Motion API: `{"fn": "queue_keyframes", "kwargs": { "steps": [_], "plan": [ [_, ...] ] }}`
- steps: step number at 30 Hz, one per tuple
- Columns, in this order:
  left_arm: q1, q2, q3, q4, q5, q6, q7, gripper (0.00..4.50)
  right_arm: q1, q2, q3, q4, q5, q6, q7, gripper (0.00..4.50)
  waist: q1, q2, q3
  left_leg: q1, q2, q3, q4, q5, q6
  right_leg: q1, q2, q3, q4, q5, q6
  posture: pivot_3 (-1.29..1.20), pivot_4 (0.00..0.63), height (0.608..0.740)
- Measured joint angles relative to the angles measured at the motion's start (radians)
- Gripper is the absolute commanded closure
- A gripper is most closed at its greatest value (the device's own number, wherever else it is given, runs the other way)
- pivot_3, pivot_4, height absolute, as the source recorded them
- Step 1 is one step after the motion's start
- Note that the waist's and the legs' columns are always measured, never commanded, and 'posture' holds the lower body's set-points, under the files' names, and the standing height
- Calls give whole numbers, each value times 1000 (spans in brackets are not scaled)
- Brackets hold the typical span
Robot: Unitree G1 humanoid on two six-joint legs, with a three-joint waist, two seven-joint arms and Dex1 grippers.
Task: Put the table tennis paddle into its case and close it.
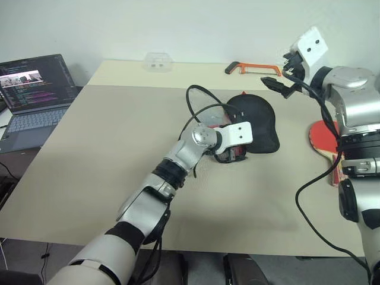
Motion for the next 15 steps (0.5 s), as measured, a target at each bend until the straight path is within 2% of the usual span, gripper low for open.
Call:
{"fn": "queue_keyframes", "kwargs": {
  "steps": [5,8,11,15],
  "plan": [
    [35,109,73,-267,-141,106,-143,40,46,-46,-136,-31,42,298,-121,0,0,0,0,0,1,0,0,0,0,0,0,0,0,0,0,0,150,740],
    [79,210,132,-442,-263,151,-253,40,152,-81,-196,-113,57,470,-175,0,0,0,0,0,1,0,-1,0,0,0,0,0,0,0,0,0,150,740],
    [153,316,188,-546,-383,182,-352,40,280,-121,-238,-218,67,640,-200,0,-3,1,0,0,1,-1,-1,0,0,0,0,1,0,0,0,0,150,740],
    [210,458,297,-553,-514,234,-431,40,419,-180,-306,-306,73,769,-226,0,-7,1,0,1,0,-2,0,0,0,0,0,1,1,-1,0,0,150,740]
  ]
}}
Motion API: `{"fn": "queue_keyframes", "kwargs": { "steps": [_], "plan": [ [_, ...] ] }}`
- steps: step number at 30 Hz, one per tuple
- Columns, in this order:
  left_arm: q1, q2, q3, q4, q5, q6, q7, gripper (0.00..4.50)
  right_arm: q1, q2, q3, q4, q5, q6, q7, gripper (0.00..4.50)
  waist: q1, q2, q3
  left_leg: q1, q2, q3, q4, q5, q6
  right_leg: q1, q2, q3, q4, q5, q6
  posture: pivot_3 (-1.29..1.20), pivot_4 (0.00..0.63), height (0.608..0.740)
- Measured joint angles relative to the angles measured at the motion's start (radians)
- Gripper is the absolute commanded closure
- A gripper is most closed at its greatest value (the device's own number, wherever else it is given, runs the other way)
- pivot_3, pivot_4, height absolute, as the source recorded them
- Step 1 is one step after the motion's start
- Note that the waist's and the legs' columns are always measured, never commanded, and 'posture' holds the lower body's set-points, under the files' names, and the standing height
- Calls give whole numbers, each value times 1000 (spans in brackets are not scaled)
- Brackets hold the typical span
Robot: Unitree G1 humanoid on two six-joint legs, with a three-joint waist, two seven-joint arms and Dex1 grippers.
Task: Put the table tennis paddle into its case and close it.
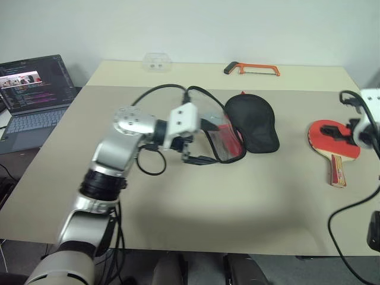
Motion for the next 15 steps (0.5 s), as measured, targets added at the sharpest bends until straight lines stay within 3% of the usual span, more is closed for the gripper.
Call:
{"fn": "queue_keyframes", "kwargs": {
  "steps": [2,7,15],
  "plan": [
    [6,46,59,5,-54,23,-13,40,46,-12,-33,-25,9,25,-11,0,-1,0,0,0,-1,0,0,-1,1,1,0,0,0,0,0,0,150,740],
    [20,51,96,16,-140,83,3,40,79,-13,-50,29,32,12,-14,0,-1,0,0,1,-1,-1,1,-2,4,2,0,-1,0,0,1,0,150,740],
    [116,40,93,62,-59,75,230,40,110,-8,-41,94,69,-1,-16,0,-6,0,0,0,-1,-1,0,-2,4,1,0,0,-1,0,1,0,150,740]
  ]
}}
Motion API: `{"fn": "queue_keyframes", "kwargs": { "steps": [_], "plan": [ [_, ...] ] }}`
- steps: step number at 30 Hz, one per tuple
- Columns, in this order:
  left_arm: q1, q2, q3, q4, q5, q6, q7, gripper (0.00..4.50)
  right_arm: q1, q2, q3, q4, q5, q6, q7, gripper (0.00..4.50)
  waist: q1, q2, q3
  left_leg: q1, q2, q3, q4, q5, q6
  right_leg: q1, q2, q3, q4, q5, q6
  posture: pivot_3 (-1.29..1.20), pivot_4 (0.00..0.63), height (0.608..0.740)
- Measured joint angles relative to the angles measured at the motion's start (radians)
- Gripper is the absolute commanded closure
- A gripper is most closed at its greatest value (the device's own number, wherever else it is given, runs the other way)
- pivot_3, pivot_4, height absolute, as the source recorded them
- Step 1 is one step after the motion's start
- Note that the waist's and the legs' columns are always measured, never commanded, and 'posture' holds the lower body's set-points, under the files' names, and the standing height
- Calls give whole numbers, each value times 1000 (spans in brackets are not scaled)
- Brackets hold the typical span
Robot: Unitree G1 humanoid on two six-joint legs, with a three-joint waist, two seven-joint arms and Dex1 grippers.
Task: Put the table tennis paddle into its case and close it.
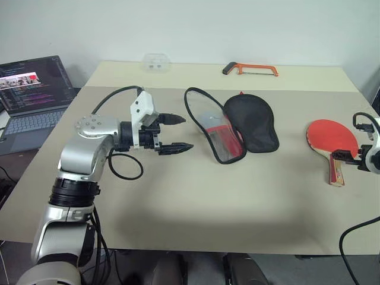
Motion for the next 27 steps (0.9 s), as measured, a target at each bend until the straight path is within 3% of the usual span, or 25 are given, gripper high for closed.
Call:
{"fn": "queue_keyframes", "kwargs": {
  "steps": [9,12,20,23,27],
  "plan": [
    [55,16,22,-61,4,28,105,40,45,170,-30,-84,26,15,-117,0,-5,-3,-1,0,0,-1,0,1,-2,1,0,-1,0,0,0,0,150,740],
    [55,16,22,-66,4,29,114,0,40,194,-31,-74,26,-16,-151,605,-11,-4,-2,1,0,-1,0,1,-2,1,0,-1,0,0,0,0,150,740],
    [52,18,22,-81,-4,40,129,0,12,243,-44,-45,24,-70,-243,3046,-14,-5,-2,1,0,0,0,1,-1,1,0,0,1,0,0,0,150,740],
    [47,18,22,-81,-3,39,131,0,10,257,-39,-54,23,-80,-282,3436,-14,-5,-2,1,0,0,0,1,-1,1,0,0,0,0,0,0,150,740],
    [38,18,21,-79,-3,29,130,0,10,277,-39,-72,17,-81,-318,3438,-15,-5,-2,1,0,0,0,1,-1,1,0,0,1,0,0,0,150,740]
  ]
}}
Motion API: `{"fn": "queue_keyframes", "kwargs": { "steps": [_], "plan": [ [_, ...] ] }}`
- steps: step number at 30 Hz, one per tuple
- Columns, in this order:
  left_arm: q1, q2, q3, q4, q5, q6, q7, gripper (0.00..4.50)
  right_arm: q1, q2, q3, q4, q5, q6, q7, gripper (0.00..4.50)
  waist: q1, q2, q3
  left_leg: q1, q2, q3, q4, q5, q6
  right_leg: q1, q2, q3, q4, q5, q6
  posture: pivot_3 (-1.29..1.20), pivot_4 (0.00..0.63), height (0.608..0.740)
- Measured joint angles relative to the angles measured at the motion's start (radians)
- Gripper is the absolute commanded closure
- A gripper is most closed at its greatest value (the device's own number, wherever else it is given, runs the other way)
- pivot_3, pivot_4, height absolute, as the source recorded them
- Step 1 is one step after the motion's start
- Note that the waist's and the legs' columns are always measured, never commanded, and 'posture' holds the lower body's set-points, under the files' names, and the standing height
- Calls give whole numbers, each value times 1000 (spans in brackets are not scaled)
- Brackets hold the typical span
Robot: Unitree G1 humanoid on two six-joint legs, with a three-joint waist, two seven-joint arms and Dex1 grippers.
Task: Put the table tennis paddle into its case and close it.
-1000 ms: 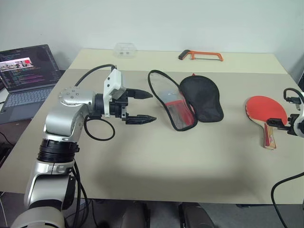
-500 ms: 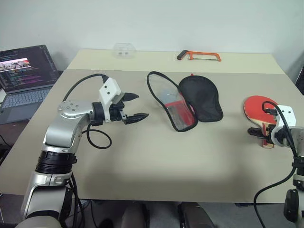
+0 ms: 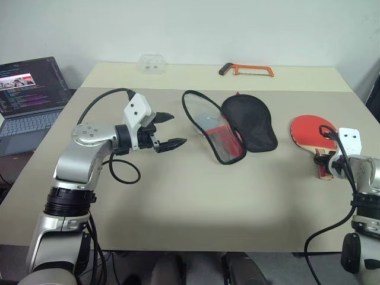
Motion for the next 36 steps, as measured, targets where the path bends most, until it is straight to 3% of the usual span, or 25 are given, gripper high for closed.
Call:
{"fn": "queue_keyframes", "kwargs": {
  "steps": [14,21,26,30,36],
  "plan": [
    [5,33,1,19,0,-12,-2,0,-197,18,-44,-84,-29,52,-178,3441,2,1,1,-1,0,2,-6,1,-2,-3,0,1,-3,0,0,0,150,740],
    [21,40,3,10,-1,-11,2,0,-333,125,100,-70,-9,34,-126,3442,-11,1,1,-1,0,4,-11,2,-3,-7,0,3,-3,0,0,0,150,740],
    [32,40,3,-17,-3,-4,5,0,-402,197,217,120,-3,-114,-70,3443,-11,1,1,-6,0,3,-11,2,-4,-10,-1,1,-6,0,0,0,150,740],
    [54,48,16,-39,-6,12,17,0,-428,208,261,273,-21,-220,-40,3443,-4,1,1,-15,1,3,-11,2,-4,-19,-3,0,-5,0,0,0,150,740],
    [90,63,32,-89,-10,39,32,0,-436,210,326,403,-27,-291,40,3443,-6,1,1,-15,2,3,-11,2,-4,-20,-3,0,-5,0,0,0,150,740]
  ]
}}
